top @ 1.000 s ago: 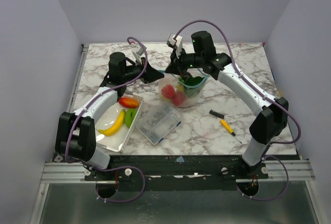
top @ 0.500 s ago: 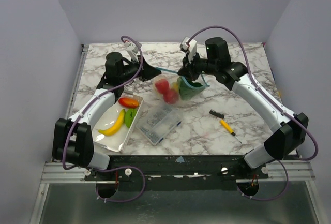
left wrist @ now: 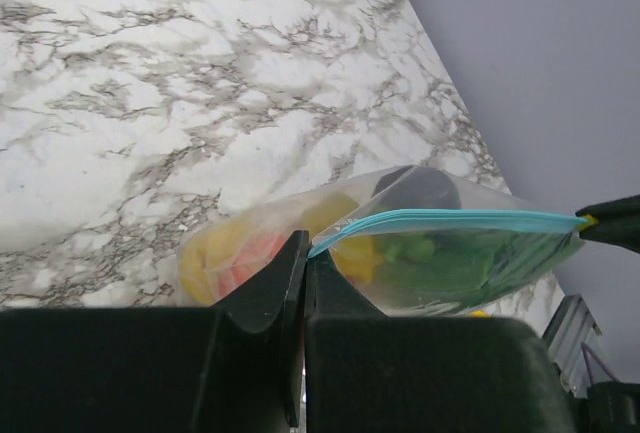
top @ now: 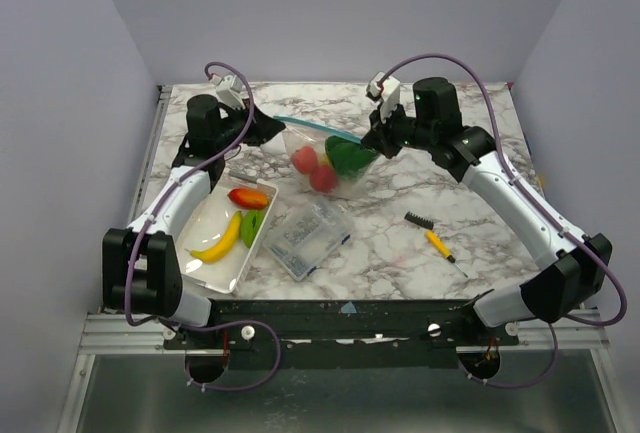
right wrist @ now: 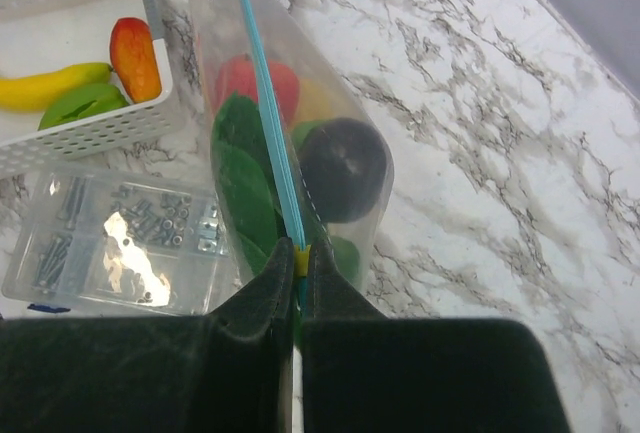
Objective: Place the food in the zip-top bag and seal the zipper
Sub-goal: Zip the zipper food storage bag at the center of the board, then place the zipper food storage bag at the center of the board, then reset both arms
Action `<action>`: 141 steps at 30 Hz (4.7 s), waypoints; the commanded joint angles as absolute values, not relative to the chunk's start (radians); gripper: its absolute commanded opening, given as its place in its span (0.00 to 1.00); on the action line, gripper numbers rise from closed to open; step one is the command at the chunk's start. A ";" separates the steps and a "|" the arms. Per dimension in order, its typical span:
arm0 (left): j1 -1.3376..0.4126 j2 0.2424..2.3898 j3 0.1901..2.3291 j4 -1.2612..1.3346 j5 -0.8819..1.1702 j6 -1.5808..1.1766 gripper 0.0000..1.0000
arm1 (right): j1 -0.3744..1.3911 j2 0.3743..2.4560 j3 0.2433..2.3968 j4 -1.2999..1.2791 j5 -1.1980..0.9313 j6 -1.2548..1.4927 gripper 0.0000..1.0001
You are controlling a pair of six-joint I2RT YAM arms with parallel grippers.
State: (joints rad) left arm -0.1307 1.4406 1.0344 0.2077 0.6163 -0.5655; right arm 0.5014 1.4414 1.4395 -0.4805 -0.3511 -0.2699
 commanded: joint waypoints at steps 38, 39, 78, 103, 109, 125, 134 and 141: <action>-0.094 1.566 1.226 0.014 0.654 -0.440 0.00 | 0.475 1.808 1.844 -0.402 -0.586 -0.161 0.73; -0.095 1.565 1.227 0.018 0.662 -0.434 0.00 | 0.475 1.834 1.878 -0.419 -0.604 -0.172 0.72; -0.249 2.110 2.192 -0.598 0.536 -0.384 0.03 | 0.531 1.275 1.324 -0.239 0.113 0.158 0.75; -0.328 1.435 1.834 -0.631 0.250 -0.228 0.79 | 0.531 0.970 1.312 -0.440 0.239 0.266 0.91; -0.350 1.127 1.578 -0.448 0.295 -0.203 0.80 | 0.532 0.864 1.301 -0.458 0.330 0.275 0.96; -0.353 0.617 1.243 -0.193 0.235 -0.153 0.84 | 0.532 0.658 1.268 -0.438 0.315 0.290 1.00; -0.353 0.562 1.192 -0.141 0.222 -0.157 0.84 | 0.531 0.624 1.289 -0.448 0.337 0.328 1.00; -0.353 0.561 1.181 -0.145 0.224 -0.152 0.84 | 0.531 0.638 1.299 -0.457 0.343 0.327 1.00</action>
